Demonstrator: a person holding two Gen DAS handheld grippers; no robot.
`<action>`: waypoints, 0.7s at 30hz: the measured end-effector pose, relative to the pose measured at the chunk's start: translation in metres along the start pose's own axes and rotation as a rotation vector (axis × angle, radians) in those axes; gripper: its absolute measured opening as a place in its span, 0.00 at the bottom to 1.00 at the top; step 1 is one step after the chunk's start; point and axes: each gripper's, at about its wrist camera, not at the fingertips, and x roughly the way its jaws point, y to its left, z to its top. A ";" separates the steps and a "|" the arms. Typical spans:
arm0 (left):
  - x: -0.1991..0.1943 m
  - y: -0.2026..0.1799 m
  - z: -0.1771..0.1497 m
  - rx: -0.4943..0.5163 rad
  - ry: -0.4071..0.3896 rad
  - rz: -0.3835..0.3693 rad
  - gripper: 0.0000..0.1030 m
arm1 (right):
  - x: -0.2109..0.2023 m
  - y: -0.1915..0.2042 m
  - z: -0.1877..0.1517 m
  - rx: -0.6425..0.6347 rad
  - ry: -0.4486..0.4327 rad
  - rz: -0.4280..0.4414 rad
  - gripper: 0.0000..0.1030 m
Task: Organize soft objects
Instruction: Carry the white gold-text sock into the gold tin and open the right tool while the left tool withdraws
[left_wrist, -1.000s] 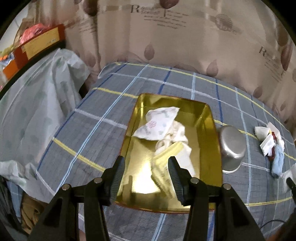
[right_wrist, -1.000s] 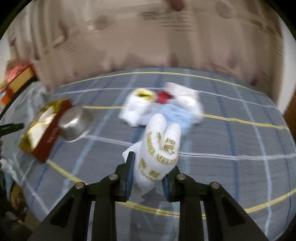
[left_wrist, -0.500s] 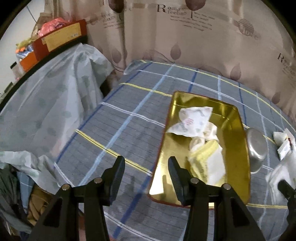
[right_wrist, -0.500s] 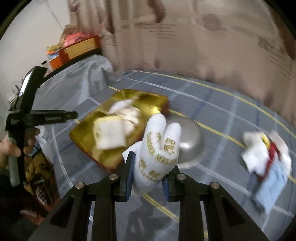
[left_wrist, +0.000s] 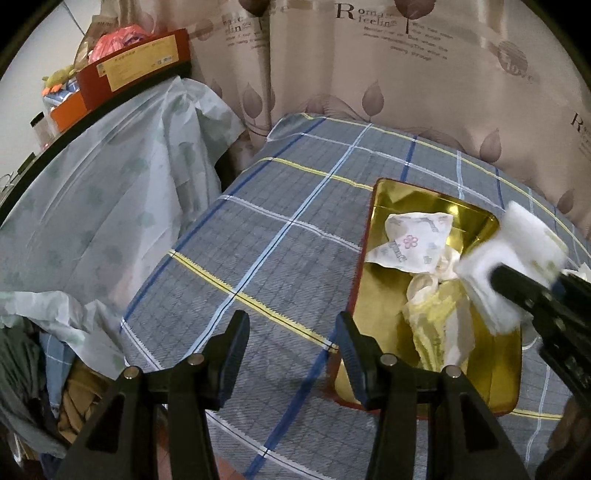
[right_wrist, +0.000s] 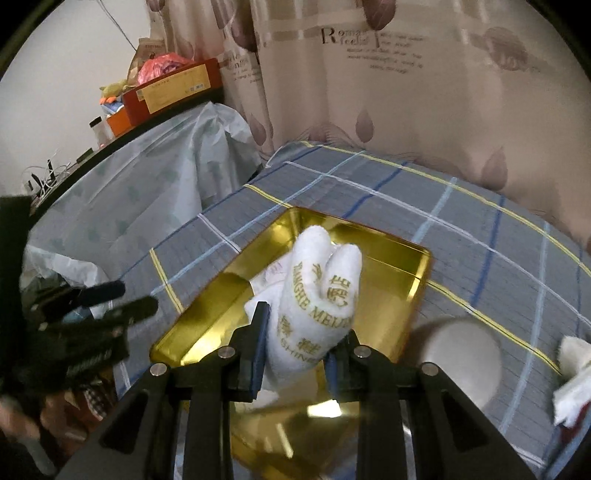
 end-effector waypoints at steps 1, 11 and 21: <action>0.001 0.001 0.000 -0.003 0.002 0.003 0.48 | 0.007 0.002 0.003 0.002 0.009 0.006 0.23; 0.003 0.008 0.001 -0.028 0.009 0.001 0.48 | 0.042 -0.001 0.014 0.067 0.060 0.023 0.27; 0.005 0.008 0.000 -0.027 0.016 -0.001 0.48 | 0.033 0.000 0.018 0.019 0.030 -0.064 0.69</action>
